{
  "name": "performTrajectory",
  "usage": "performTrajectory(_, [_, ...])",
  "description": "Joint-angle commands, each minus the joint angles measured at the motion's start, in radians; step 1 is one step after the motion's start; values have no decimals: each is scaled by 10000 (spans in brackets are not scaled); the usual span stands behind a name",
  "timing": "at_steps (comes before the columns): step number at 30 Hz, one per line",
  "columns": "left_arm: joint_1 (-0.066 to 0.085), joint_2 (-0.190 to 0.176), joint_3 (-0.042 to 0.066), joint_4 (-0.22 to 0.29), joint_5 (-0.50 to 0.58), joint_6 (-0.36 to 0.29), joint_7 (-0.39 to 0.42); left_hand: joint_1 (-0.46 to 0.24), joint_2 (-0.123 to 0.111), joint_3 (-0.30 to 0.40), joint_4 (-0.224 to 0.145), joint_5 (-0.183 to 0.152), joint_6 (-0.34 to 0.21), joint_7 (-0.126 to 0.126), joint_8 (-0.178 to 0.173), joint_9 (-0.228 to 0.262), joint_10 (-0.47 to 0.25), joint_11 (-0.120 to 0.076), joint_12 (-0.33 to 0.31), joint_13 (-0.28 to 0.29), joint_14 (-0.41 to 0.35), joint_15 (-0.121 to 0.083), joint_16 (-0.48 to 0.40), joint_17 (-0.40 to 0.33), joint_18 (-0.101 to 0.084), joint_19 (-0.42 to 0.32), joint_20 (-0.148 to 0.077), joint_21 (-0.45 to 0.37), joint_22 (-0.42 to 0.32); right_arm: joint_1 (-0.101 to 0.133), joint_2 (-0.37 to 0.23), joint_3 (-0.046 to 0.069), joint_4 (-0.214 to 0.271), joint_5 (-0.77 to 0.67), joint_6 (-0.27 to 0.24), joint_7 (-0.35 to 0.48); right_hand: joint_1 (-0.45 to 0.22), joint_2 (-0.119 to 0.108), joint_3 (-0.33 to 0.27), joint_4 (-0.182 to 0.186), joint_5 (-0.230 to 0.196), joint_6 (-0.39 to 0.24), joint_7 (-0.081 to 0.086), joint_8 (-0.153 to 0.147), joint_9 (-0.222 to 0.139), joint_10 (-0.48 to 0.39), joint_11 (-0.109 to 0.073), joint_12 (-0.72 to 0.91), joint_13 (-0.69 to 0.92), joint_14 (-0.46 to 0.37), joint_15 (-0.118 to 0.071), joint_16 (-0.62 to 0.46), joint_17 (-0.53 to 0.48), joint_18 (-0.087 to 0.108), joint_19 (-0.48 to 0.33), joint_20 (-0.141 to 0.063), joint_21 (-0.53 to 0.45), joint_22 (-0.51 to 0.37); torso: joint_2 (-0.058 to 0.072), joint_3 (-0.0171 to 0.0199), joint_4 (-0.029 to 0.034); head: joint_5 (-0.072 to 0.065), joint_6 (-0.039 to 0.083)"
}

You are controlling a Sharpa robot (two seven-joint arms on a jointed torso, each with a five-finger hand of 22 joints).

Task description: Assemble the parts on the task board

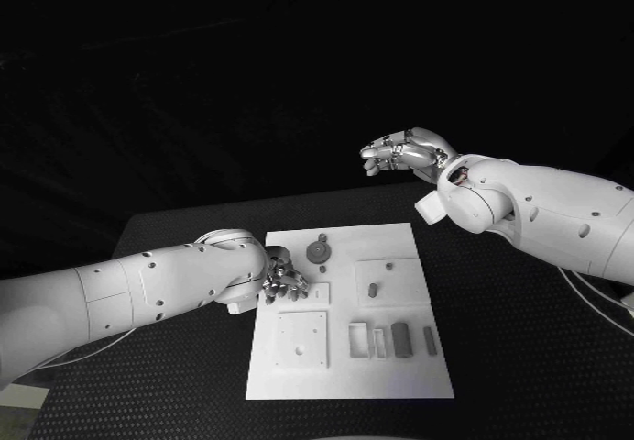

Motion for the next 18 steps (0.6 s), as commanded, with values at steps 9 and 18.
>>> performTrajectory(9, [-50,54,-1,-15,-258,76,55,31,36,2032,-1977,22,19,-13,-55,23,44,-2,-39,15,38,-27,-34,-14,-59,37,-55,45,219,0,-4,7,51,-61,135,64,49,32,-28,-51,-8,52,262,54,-19,-46,0,43,-25,-48,-10,35,-12,64,-14,86,-53,184,-3,4,-1,-7,-11])
performTrajectory(18, [-67,55,-1,7,-693,-120,113,30,34,2041,-1979,22,20,-14,-57,29,48,-2,-37,17,43,-28,-33,-15,-59,40,-57,48,219,0,0,7,70,-61,147,60,48,34,-31,-50,-8,53,262,55,-22,-45,0,44,-32,-50,-10,35,-15,66,-14,88,-57,184,-3,3,2,-7,-10])
